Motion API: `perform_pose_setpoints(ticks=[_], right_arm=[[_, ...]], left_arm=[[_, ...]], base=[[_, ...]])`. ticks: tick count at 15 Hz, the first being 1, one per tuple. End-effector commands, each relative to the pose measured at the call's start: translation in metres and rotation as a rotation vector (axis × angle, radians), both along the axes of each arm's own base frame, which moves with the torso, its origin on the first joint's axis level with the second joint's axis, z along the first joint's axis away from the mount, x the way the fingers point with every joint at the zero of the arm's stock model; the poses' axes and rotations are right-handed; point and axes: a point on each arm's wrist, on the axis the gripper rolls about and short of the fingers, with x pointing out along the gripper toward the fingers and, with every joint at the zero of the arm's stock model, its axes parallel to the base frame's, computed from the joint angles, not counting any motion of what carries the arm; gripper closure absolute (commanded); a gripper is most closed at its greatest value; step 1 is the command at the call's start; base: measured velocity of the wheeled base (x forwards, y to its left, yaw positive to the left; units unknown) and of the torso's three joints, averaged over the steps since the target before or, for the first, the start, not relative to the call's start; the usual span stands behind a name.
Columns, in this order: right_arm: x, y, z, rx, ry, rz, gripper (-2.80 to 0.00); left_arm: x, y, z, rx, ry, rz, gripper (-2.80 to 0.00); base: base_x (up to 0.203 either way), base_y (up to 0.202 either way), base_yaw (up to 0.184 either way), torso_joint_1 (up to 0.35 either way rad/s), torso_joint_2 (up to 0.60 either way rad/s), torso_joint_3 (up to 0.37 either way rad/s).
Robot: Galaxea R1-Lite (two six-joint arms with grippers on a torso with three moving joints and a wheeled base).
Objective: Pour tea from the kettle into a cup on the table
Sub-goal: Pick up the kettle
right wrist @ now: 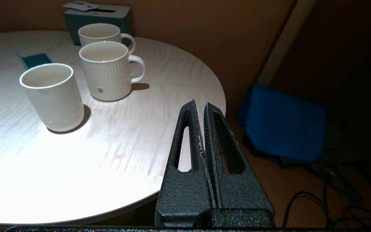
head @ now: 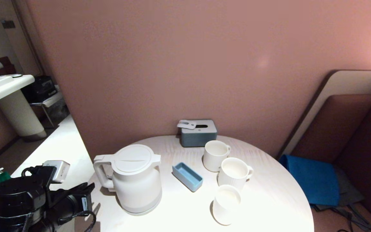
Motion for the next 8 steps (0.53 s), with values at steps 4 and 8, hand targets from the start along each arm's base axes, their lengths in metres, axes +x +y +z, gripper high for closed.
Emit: perform_pose_setpoints(ticks=[4,8], right_arm=[[0.0000,0.0000,0.0000,0.000,0.000,0.001,0.00],[0.0000,0.0000,0.0000,0.000,0.000,0.000,0.00]], left_arm=[[0.0079,-0.0010,-0.0044,0.011,0.011,0.022,-2.80],[0.0110,-0.0017,-0.0036,0.011,0.003,0.023,-2.80]], base=[[0.000,0.000,0.000,0.000,0.00,0.000],[0.000,0.000,0.000,0.000,0.00,0.000]])
